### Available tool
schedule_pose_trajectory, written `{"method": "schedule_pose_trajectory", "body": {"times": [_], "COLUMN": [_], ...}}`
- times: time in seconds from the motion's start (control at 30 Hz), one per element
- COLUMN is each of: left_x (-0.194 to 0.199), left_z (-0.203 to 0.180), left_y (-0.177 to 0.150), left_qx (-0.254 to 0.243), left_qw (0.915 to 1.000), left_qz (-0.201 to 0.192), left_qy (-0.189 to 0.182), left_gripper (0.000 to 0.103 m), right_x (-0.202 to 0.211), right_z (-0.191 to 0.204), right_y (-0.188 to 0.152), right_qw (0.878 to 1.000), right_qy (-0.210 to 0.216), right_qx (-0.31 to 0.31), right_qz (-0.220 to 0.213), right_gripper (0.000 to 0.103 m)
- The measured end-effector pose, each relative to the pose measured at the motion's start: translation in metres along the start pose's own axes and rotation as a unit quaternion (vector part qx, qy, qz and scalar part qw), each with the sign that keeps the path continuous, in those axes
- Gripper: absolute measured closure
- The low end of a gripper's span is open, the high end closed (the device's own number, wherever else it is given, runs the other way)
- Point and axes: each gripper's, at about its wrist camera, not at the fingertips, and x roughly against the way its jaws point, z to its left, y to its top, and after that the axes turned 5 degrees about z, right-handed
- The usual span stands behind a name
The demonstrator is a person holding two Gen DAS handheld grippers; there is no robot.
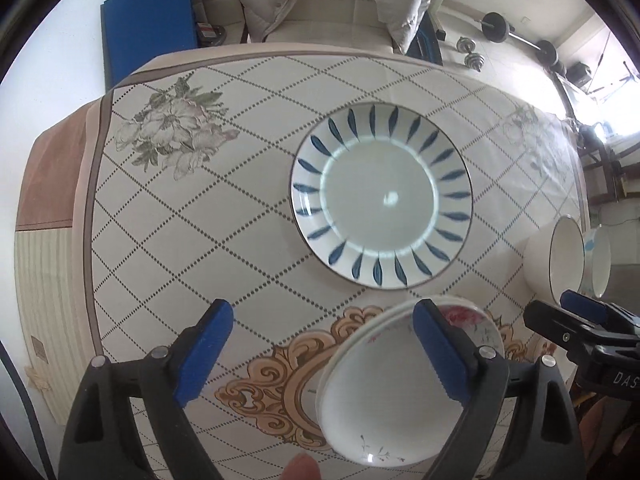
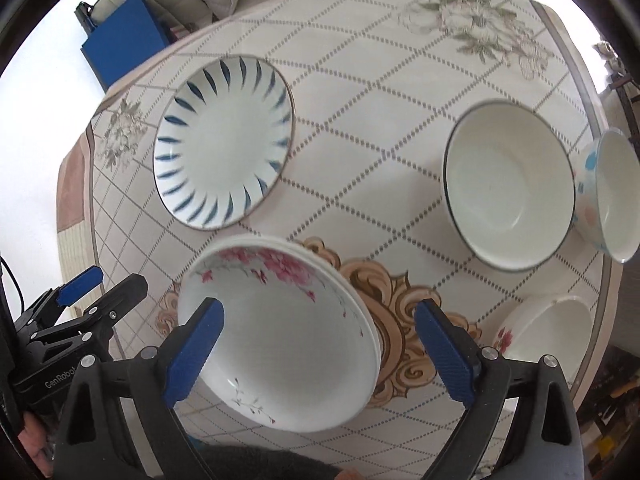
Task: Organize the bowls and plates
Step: 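Grasp the blue-striped plate rim with both grippers and lift it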
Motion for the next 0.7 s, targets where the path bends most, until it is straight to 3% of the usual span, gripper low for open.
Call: {"method": "schedule_pose_trajectory", "body": {"times": [0.1, 0.23, 0.27, 0.3, 0.4, 0.5, 0.67, 0.7], "left_x": [-0.007, -0.040, -0.049, -0.058, -0.079, -0.093, -0.103, -0.102], "left_z": [0.016, 0.028, 0.029, 0.030, 0.028, 0.025, 0.021, 0.022], "left_y": [0.039, 0.076, 0.083, 0.089, 0.102, 0.111, 0.116, 0.116], "left_qx": [0.014, 0.035, 0.038, 0.040, 0.038, 0.033, 0.034, 0.036], "left_qw": [0.9999, 0.9982, 0.9973, 0.9966, 0.9946, 0.9937, 0.9935, 0.9937], "left_qz": [0.003, 0.038, 0.049, 0.058, 0.082, 0.091, 0.092, 0.087], "left_qy": [-0.003, -0.029, -0.039, -0.042, -0.052, -0.058, -0.059, -0.061], "left_gripper": [0.011, 0.013, 0.021, 0.038, 0.056, 0.061, 0.071, 0.072], "right_x": [0.008, -0.005, -0.013, -0.021, -0.042, -0.060, -0.085, -0.088], "right_z": [0.002, -0.001, -0.002, -0.003, -0.007, -0.010, -0.009, -0.010], "right_y": [0.038, 0.086, 0.097, 0.107, 0.131, 0.145, 0.153, 0.154], "right_qw": [1.000, 0.999, 0.999, 0.998, 0.997, 0.996, 0.995, 0.994], "right_qy": [-0.004, 0.040, 0.052, 0.055, 0.066, 0.076, 0.081, 0.087], "right_qx": [0.012, 0.003, -0.001, -0.007, -0.018, -0.023, -0.022, -0.025], "right_qz": [-0.020, -0.008, -0.001, 0.007, 0.024, 0.040, 0.062, 0.068], "right_gripper": [0.005, 0.005, 0.005, 0.005, 0.006, 0.008, 0.025, 0.037]}}
